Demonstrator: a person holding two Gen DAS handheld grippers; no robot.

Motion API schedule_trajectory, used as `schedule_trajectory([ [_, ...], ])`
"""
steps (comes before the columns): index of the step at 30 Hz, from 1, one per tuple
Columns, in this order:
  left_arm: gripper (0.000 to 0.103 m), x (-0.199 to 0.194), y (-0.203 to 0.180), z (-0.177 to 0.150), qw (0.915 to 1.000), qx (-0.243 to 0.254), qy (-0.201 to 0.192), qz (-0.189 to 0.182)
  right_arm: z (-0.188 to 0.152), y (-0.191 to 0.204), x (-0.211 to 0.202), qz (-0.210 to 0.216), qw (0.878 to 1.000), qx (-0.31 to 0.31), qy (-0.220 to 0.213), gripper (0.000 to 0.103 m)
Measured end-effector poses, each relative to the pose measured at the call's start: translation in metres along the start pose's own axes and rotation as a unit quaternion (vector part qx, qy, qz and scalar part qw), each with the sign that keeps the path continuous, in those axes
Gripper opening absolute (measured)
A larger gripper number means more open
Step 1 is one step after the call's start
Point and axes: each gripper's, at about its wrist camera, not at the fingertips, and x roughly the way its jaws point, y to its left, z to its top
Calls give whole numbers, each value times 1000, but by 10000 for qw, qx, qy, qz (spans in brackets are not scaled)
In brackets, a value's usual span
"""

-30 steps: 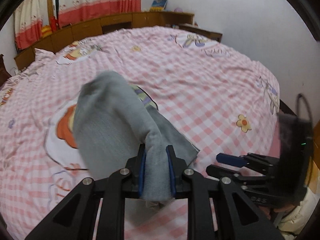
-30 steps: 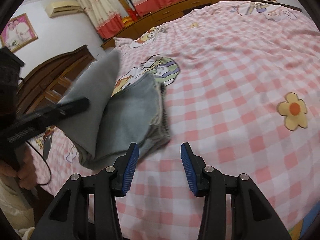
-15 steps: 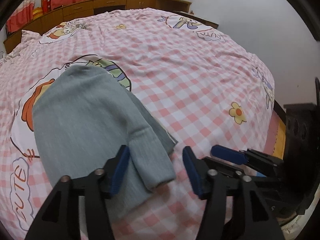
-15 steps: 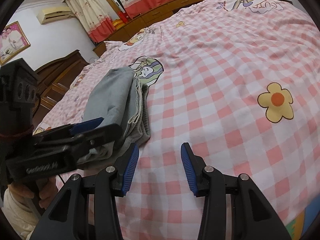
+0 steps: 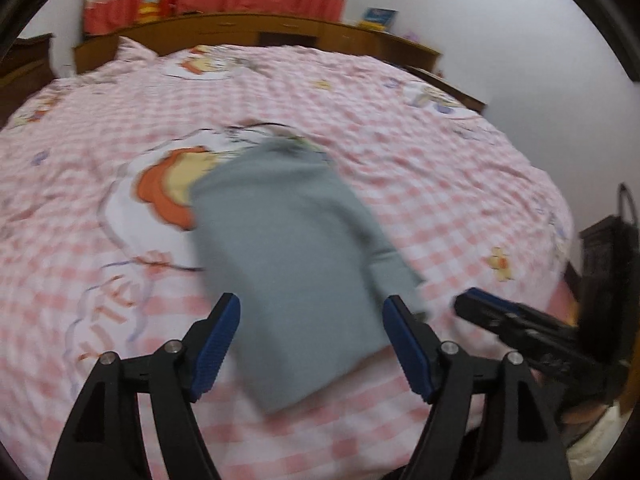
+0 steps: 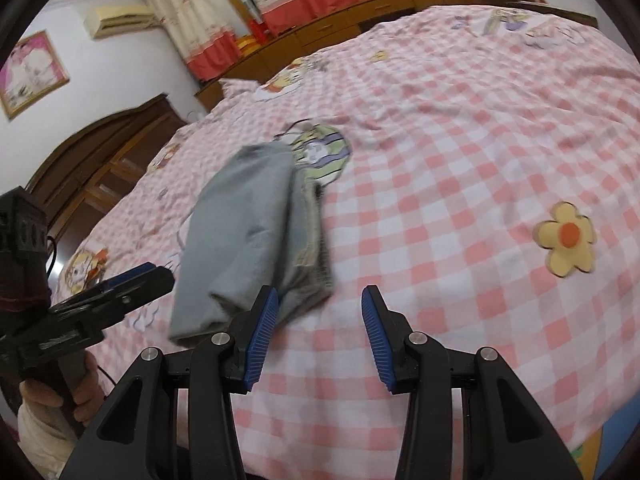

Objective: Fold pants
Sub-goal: 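Release the stack from the left tool and press it flat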

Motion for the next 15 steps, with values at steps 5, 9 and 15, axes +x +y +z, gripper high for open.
schedule_trajectory([
  [5, 77, 7, 24, -16, 9991, -190, 145, 351, -5, 21, 7, 51, 9993, -326, 158, 45],
  [9, 77, 17, 33, -26, 9985, -289, 285, 372, -5, 38, 15, -404, 9957, -816, 155, 45],
  [15, 78, 24, 41, -30, 9978, -541, 335, 184, -8, 46, 32, -935, 9881, -1184, 289, 45],
])
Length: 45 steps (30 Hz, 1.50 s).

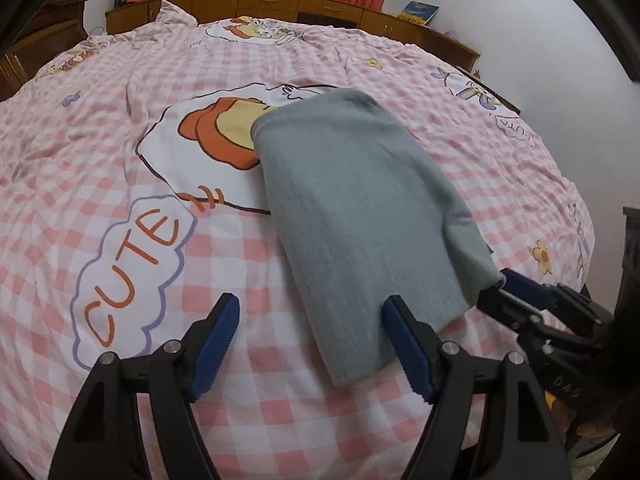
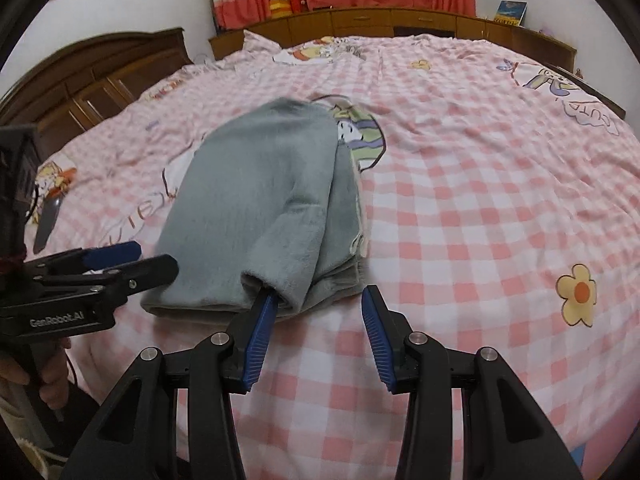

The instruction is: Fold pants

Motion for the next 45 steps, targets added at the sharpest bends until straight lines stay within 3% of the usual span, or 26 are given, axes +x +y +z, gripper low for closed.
schedule_trajectory([
  [3, 78, 1, 1, -1, 10000, -51, 1, -24, 2, 1, 4, -16, 10000, 71, -21, 45],
  [6, 80, 0, 1, -3, 10000, -68, -3, -28, 5, -12, 2, 4, 9983, 573, -110, 45],
  [11, 82, 4, 1, -6, 10000, -42, 47, 6, -5, -41, 4, 230, 9940, 1069, 84, 46],
  [15, 82, 6, 1, -7, 10000, -56, 44, 54, -14, -44, -2, 31, 9954, 933, 229, 46],
  [21, 83, 8, 1, -9, 9999, -104, 15, 58, 7, -46, -27, 353, 9943, 975, -246, 46],
  [26, 85, 7, 1, -11, 9998, -158, 9, 87, 33, -28, -3, 866, 9931, 759, -202, 46],
  [30, 86, 7, 4, -10, 9996, -274, 37, 29, 41, -21, 22, 845, 9938, 724, 61, 46],
  [32, 86, 6, 6, -10, 9995, -320, 50, -10, 42, -21, 32, 870, 9931, 774, 165, 40],
  [34, 86, 5, 7, -9, 9993, -361, 57, -30, 41, -22, 36, 1037, 9913, 785, 222, 28],
  [35, 86, 5, 7, -8, 9992, -387, 57, -38, 41, -22, 36, 1037, 9913, 785, 222, 15],
  [36, 86, 4, 7, -8, 9991, -407, 52, -44, 42, -23, 33, 1139, 9903, 776, 192, 12],
  [41, 86, -10, 3, -1, 9992, -371, -120, -28, 52, -24, 4, 1194, 9905, 635, -259, 10],
  [45, 86, -16, -2, 7, 9992, -307, -235, -33, 55, -28, -4, 761, 9950, 453, -451, 10],
])
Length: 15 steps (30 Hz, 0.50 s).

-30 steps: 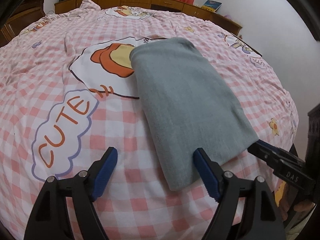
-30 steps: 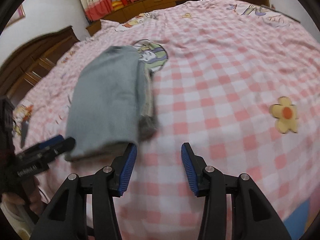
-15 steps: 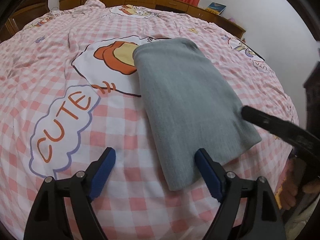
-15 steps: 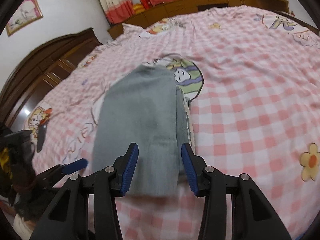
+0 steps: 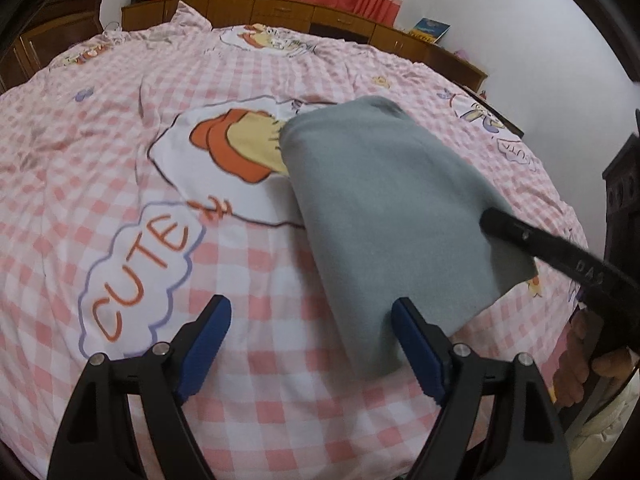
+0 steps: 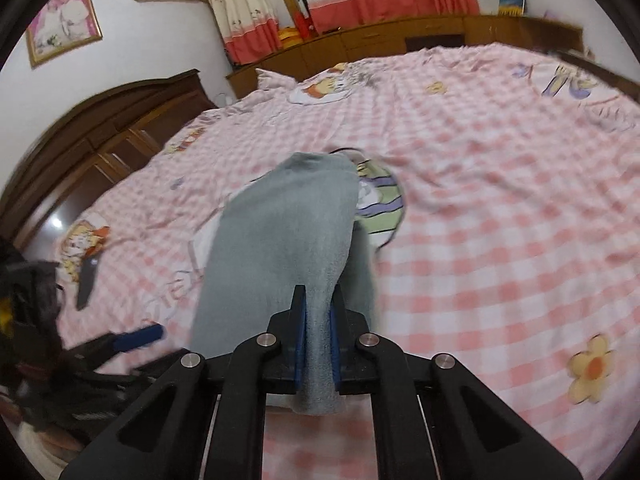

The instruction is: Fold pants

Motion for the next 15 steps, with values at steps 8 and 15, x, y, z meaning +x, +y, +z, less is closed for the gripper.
schedule_trajectory([
  [8, 86, 21, -12, 3, 9996, 230, 144, 57, -21, -31, 35, -323, 9978, 287, 498, 24],
  [15, 85, 2, -19, 33, 9973, 443, -586, -48, -6, -10, -2, -468, 9988, -16, -152, 25],
])
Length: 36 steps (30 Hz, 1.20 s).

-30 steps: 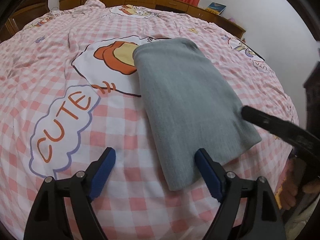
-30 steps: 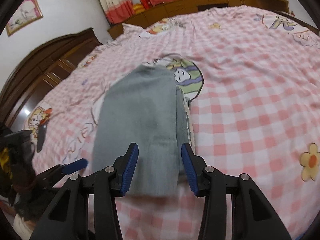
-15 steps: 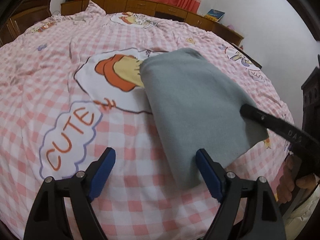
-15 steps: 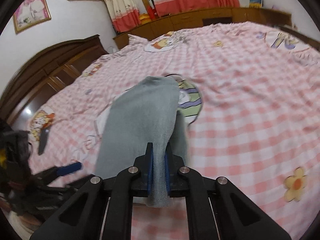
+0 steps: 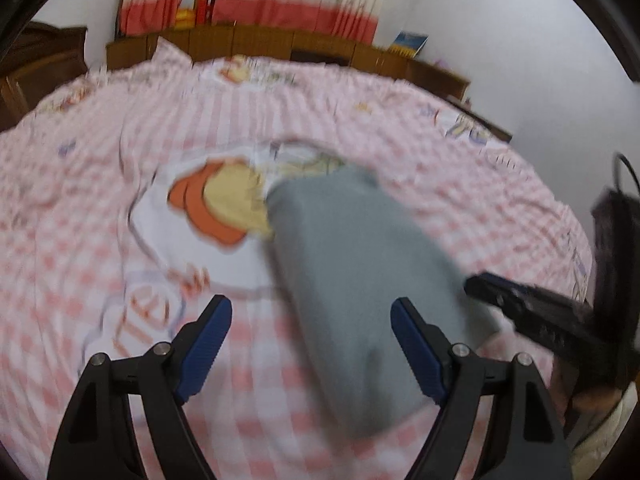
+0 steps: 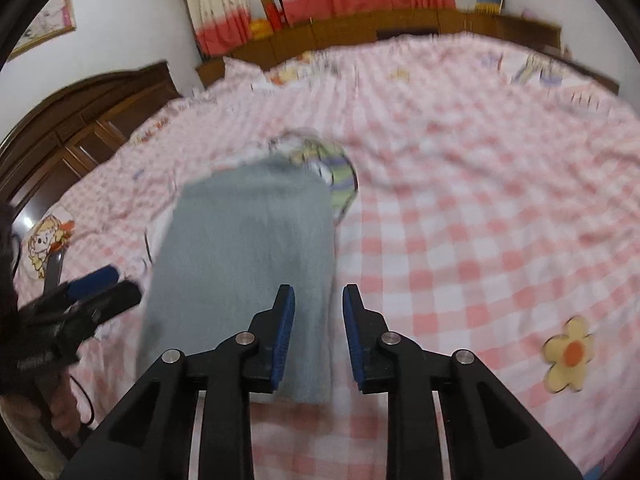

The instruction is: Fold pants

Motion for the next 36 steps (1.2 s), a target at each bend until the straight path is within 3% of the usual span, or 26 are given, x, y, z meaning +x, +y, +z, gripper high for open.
schedule_trajectory([
  [2, 82, 5, -1, 15, 9998, -32, -87, -191, 1, 4, -2, 180, 9998, -33, -80, 25],
  [5, 77, 18, 0, 29, 9985, -95, -171, -506, -4, 6, 14, 304, 9994, -61, 136, 25],
  [8, 74, 44, 6, 30, 9963, -316, 159, -789, -14, -4, 35, 251, 9988, 45, 422, 25],
  [13, 75, 78, 19, 13, 9950, -555, 676, -485, -23, -19, 44, 407, 9977, 234, 489, 25],
  [17, 75, 68, 26, 9, 9925, -837, 672, -581, -17, -21, 34, 504, 9967, 298, 564, 25],
  [19, 75, 59, 26, 5, 9928, -809, 664, -579, -15, -24, 29, 618, 9957, 406, 551, 31],
  [21, 75, 52, 25, 0, 9921, -835, 679, -639, -13, -27, 29, 680, 9949, 540, 509, 51],
  [23, 75, 49, 23, -5, 9911, -876, 719, -699, -14, -32, 33, 541, 9950, 646, 527, 58],
  [26, 76, 52, 21, -12, 9898, -912, 802, -749, -20, -40, 50, 761, 9895, 926, 811, 58],
  [29, 76, 58, 20, -11, 9894, -926, 790, -798, -24, -43, 54, 1090, 9839, 1176, 795, 57],
  [32, 75, 64, 19, -7, 9867, -1033, 790, -979, -25, -38, 58, 1386, 9777, 1313, 876, 37],
  [34, 63, 68, 16, -5, 9840, -1102, 834, -1127, -26, -36, 58, 1355, 9785, 1319, 823, 33],
  [36, 49, 66, 14, -3, 9862, -1015, 790, -1042, -26, -36, 55, 1369, 9777, 1404, 745, 26],
])
